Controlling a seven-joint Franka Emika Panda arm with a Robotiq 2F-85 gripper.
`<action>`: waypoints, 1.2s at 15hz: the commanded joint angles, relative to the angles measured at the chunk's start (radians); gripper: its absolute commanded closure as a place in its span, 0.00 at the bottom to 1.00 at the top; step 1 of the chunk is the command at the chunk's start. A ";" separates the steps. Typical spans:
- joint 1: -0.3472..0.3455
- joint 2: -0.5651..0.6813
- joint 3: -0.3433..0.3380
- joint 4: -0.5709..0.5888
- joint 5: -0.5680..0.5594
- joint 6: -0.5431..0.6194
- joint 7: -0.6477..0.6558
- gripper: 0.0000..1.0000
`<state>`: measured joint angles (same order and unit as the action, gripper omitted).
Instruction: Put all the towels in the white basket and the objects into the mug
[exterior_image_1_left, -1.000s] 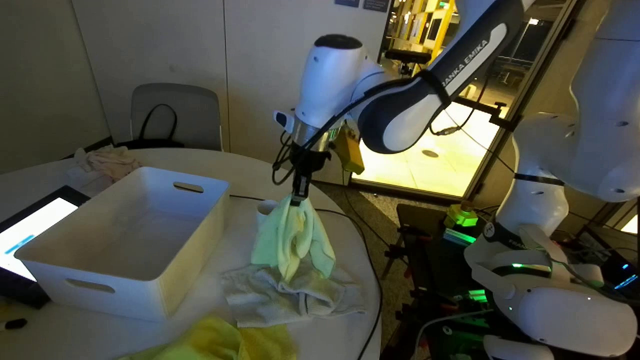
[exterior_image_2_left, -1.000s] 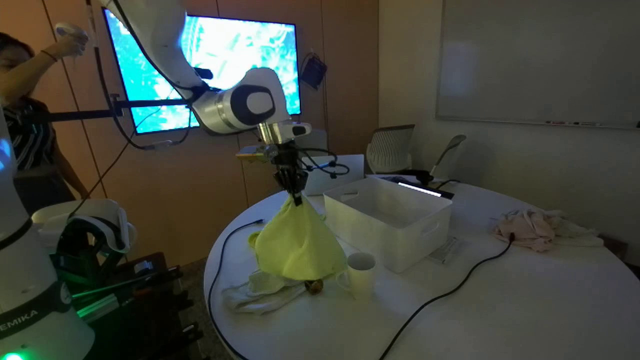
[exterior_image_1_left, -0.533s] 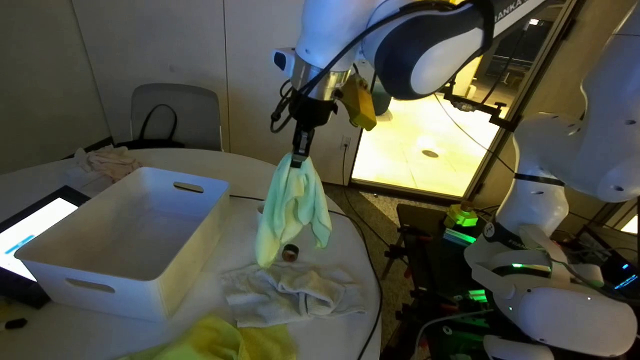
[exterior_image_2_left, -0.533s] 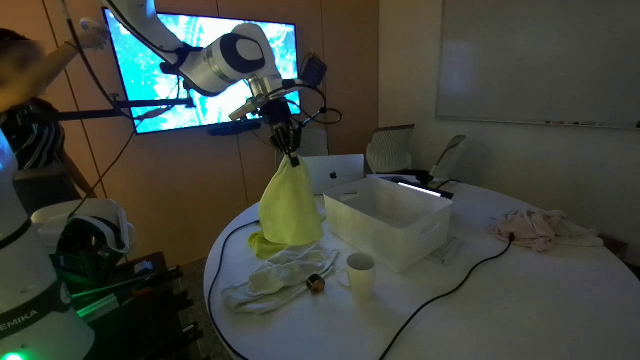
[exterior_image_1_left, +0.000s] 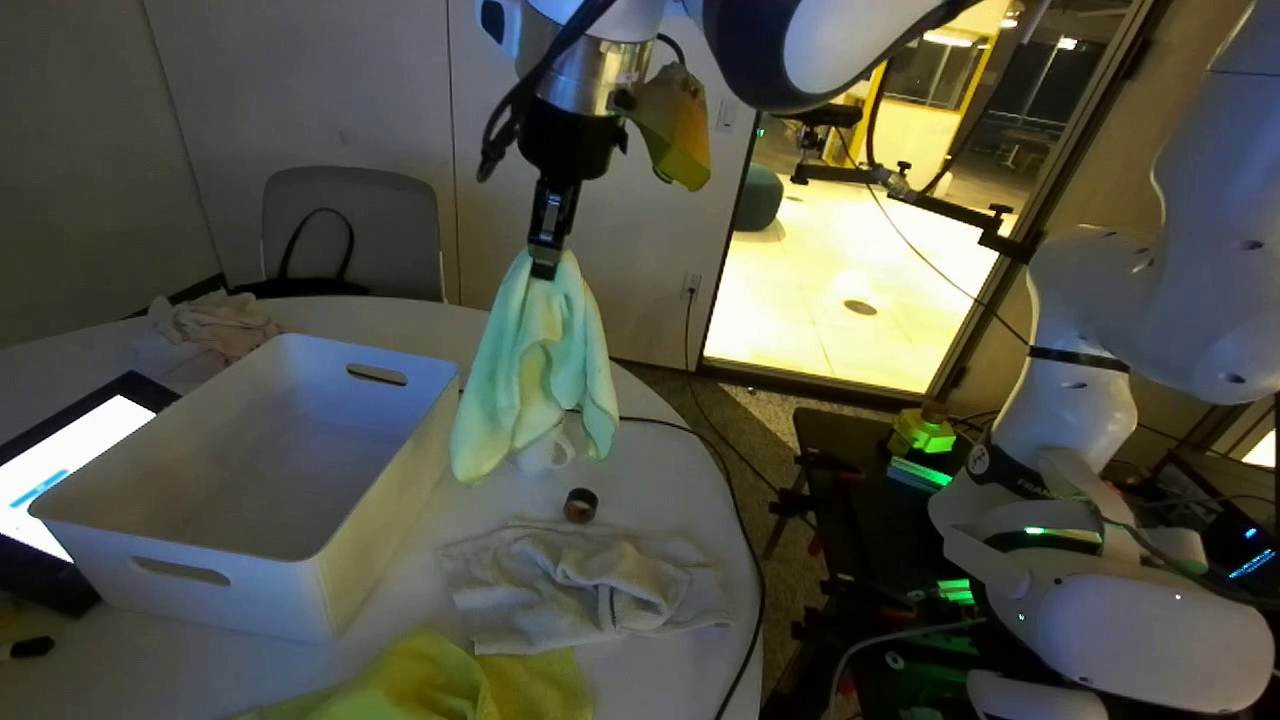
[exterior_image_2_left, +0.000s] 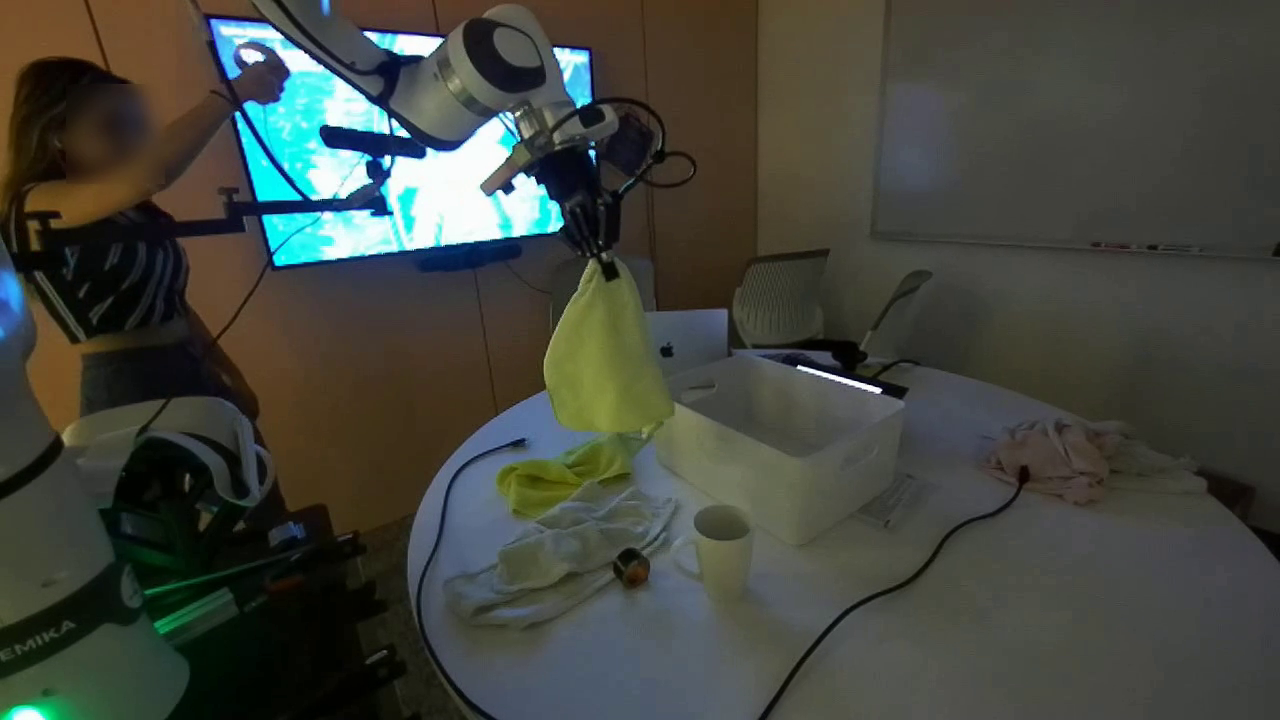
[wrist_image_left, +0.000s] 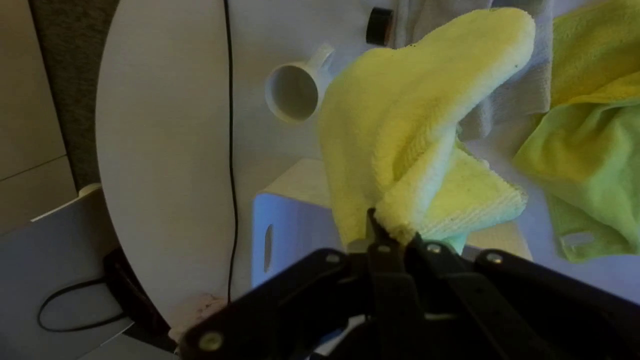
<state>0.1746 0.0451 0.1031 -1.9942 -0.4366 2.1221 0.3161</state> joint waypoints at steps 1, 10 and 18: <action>0.014 0.142 0.019 0.215 -0.044 -0.080 0.052 0.99; 0.091 0.490 -0.046 0.672 -0.013 -0.135 0.100 0.99; 0.121 0.785 -0.130 1.027 0.075 -0.153 0.149 0.99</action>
<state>0.2821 0.6977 0.0107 -1.1633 -0.4068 2.0107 0.4439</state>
